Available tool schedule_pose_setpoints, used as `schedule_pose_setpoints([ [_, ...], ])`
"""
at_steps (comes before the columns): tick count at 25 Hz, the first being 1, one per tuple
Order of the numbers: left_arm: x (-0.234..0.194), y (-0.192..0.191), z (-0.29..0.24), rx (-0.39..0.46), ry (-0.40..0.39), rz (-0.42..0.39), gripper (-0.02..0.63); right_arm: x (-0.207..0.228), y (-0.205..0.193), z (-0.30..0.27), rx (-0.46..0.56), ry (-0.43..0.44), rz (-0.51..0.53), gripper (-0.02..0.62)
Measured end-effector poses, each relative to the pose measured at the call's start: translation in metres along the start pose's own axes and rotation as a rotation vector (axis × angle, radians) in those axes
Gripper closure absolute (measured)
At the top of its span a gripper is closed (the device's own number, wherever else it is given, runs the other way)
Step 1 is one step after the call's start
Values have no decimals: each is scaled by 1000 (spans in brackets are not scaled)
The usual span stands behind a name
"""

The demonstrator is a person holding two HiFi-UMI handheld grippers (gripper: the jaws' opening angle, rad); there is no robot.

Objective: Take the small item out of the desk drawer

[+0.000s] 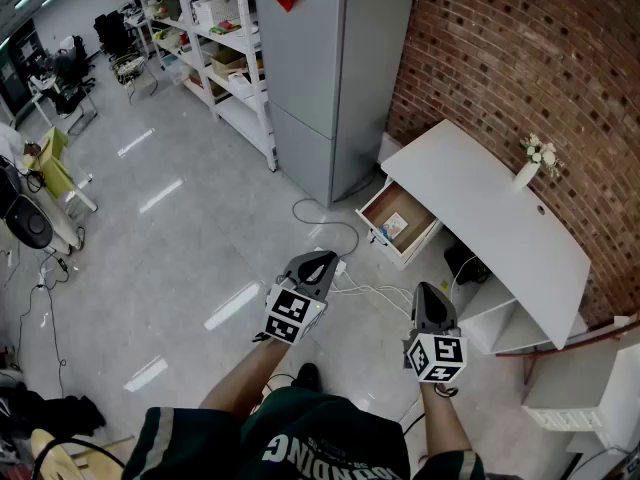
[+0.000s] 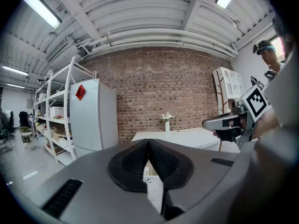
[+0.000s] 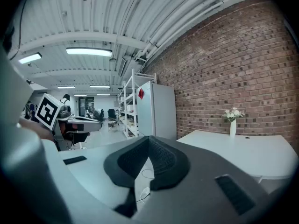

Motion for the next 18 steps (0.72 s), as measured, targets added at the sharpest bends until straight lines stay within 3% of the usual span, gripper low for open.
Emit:
schedule_pose_setpoints([
  [18, -5, 0, -5, 5, -37, -9, 591, -11, -1, -8, -2, 25, -3, 571],
])
Point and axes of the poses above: the fingertips, and each gripper's own axes: z backward along the fingers, x to its right, y out of its top, the point moved 2 cm from there along z, backward along the fingers, and after that the axes turned 10 degrees about -x, right-handed, at the moved point
